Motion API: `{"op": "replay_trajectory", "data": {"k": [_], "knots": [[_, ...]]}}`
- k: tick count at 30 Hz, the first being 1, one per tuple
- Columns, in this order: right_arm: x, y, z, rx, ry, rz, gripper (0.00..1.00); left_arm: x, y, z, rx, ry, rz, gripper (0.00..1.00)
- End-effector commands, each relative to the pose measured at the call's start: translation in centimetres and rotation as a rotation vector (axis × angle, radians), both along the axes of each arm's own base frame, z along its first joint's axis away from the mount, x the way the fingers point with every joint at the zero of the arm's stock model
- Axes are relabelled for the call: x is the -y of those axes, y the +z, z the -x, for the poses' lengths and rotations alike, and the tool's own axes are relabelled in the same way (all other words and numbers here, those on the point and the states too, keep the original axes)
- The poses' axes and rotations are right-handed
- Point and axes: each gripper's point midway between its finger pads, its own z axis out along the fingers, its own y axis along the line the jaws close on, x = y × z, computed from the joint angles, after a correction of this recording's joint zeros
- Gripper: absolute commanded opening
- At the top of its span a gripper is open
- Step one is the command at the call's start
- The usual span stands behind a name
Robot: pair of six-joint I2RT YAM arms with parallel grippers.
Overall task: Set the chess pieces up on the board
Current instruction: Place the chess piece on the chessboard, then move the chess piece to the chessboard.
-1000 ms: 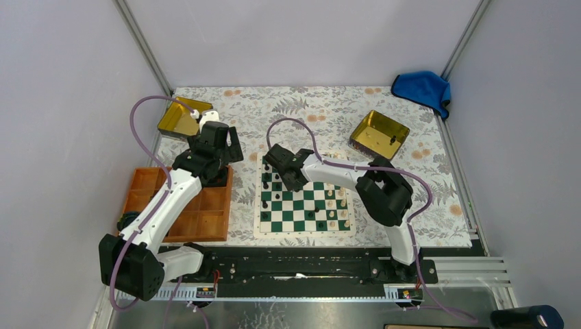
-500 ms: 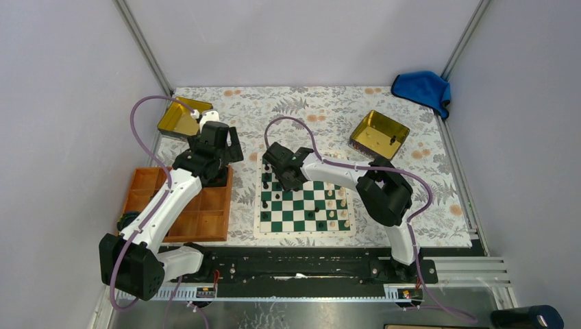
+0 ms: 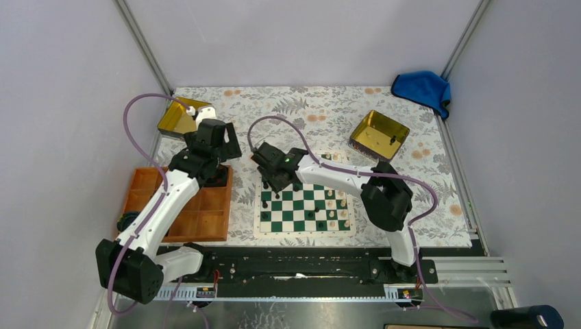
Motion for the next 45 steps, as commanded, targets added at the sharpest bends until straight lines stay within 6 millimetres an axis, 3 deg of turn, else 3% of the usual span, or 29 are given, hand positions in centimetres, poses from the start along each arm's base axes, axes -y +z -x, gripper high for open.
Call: {"op": "replay_trajectory", "data": {"k": [1, 9, 16, 32, 45], "knots": [[-3.1, 4.7, 2.2, 0.027, 0.137, -0.097, 0.51, -1.0, 4.3, -0.7, 0.132, 0.047, 0.003, 0.99], [-5.3, 3.2, 5.8, -0.062, 0.275, -0.080, 0.53, -1.7, 6.7, -0.2, 0.201, 0.079, 0.017, 0.99], [-6.5, 1.9, 7.1, -0.102, 0.318, -0.068, 0.53, -2.0, 7.9, 0.3, 0.235, 0.083, 0.023, 0.99], [-7.9, 0.1, 7.4, -0.146, 0.322, -0.081, 0.53, -3.4, 9.0, 1.2, 0.277, 0.132, -0.018, 0.99], [-8.3, 0.2, 6.6, -0.113, 0.315, -0.077, 0.52, -4.0, 9.6, 1.3, 0.290, 0.158, -0.048, 0.99]]}}
